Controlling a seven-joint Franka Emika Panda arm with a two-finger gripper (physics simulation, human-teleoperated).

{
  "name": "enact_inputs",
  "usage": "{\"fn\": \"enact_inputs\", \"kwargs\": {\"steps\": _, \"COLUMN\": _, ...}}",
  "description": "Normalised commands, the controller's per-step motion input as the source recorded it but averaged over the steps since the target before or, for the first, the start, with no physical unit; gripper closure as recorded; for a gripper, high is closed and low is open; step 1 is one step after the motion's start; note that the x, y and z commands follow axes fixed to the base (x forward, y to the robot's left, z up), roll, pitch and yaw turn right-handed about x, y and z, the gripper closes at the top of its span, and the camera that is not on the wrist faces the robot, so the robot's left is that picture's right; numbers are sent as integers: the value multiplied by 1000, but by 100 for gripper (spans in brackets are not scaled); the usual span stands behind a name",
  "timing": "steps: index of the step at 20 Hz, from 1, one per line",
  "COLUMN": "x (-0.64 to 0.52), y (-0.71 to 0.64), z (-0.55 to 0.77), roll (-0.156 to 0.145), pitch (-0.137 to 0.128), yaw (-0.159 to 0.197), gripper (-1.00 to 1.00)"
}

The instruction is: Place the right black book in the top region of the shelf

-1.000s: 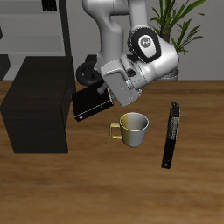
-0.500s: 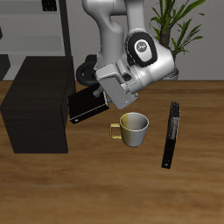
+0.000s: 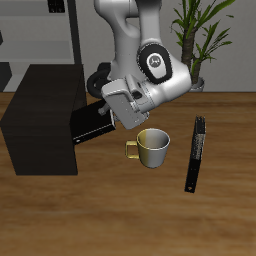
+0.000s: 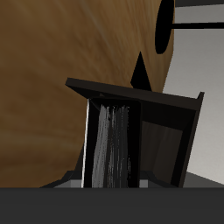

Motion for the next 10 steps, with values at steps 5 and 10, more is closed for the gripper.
{"fn": "enact_inputs", "kwargs": {"steps": 5, "x": -16, "y": -174, "z": -22, "roll": -41, "pitch": 24, "yaw": 3, "gripper": 100}}
{"fn": "enact_inputs", "kwargs": {"steps": 10, "x": -24, "y": -241, "z": 54, "roll": -48, "pitch": 1, "yaw": -20, "gripper": 100}}
